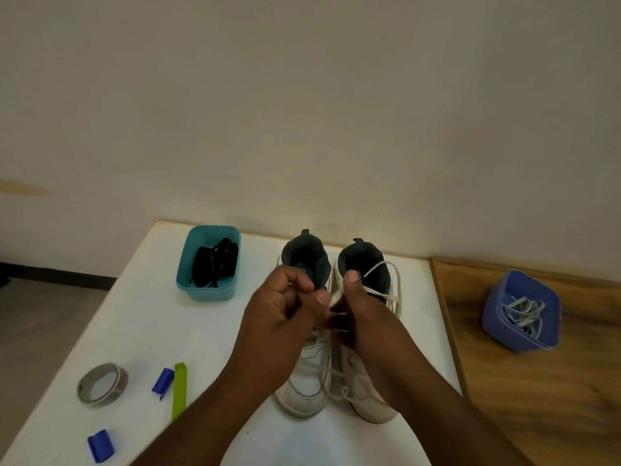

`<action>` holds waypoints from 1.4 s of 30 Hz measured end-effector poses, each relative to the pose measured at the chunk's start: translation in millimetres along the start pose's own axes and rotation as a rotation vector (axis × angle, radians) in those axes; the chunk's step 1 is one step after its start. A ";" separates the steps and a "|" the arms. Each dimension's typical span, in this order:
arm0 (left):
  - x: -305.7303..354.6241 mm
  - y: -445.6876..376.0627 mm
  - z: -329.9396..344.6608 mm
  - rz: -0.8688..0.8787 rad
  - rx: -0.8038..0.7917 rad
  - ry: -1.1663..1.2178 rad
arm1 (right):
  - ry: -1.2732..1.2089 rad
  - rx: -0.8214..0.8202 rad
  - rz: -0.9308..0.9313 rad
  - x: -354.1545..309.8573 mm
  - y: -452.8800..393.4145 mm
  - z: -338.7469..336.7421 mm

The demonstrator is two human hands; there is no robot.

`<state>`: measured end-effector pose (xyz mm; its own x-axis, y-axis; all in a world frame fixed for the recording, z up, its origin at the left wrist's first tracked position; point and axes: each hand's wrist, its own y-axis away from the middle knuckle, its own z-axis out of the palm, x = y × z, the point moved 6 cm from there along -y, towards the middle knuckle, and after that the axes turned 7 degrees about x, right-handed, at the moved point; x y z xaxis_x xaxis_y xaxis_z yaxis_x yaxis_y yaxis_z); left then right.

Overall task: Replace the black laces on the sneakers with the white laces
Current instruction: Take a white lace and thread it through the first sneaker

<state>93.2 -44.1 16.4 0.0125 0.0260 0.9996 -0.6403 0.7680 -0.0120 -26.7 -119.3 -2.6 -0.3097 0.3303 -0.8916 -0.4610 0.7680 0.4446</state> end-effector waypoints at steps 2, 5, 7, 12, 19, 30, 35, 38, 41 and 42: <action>-7.8 5.3 10.7 -0.068 -0.132 -0.046 | -0.206 -0.005 0.015 -4.0 -0.8 1.9; -23.3 15.3 22.5 -0.096 -0.335 -0.195 | -0.466 0.132 0.020 -8.9 -6.9 -7.7; -31.0 21.9 25.3 -0.116 -0.444 -0.262 | -0.503 0.210 -0.022 -11.4 -10.9 -16.2; -29.1 24.5 23.2 -0.094 -0.522 -0.373 | -0.139 0.255 -0.167 -10.0 -13.6 -21.1; -22.3 -2.8 -12.2 -0.179 -0.003 -0.324 | 0.840 0.029 -0.638 4.1 1.9 14.5; -41.7 -4.1 -22.3 -0.153 -0.069 -0.499 | 0.757 -0.006 -0.606 10.3 -6.3 18.0; -42.6 -7.6 -29.5 -0.129 0.012 -0.496 | 0.688 0.078 -0.674 -0.7 -3.3 18.8; -41.3 -7.6 -29.0 -0.113 0.026 -0.492 | 0.686 0.139 -0.730 -3.3 -2.3 19.9; -40.1 -8.2 -36.1 -0.118 0.144 -0.443 | 0.782 0.294 -0.812 -6.7 -3.1 15.7; -40.9 -9.1 -40.1 -0.124 0.192 -0.433 | 0.853 0.365 -0.833 -7.8 -4.0 13.4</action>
<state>129.3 -26.5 -25.5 -0.1966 -0.3583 0.9127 -0.7847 0.6156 0.0727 -11.2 -117.6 1.4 -0.5379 -0.6861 -0.4898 -0.5607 0.7250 -0.3999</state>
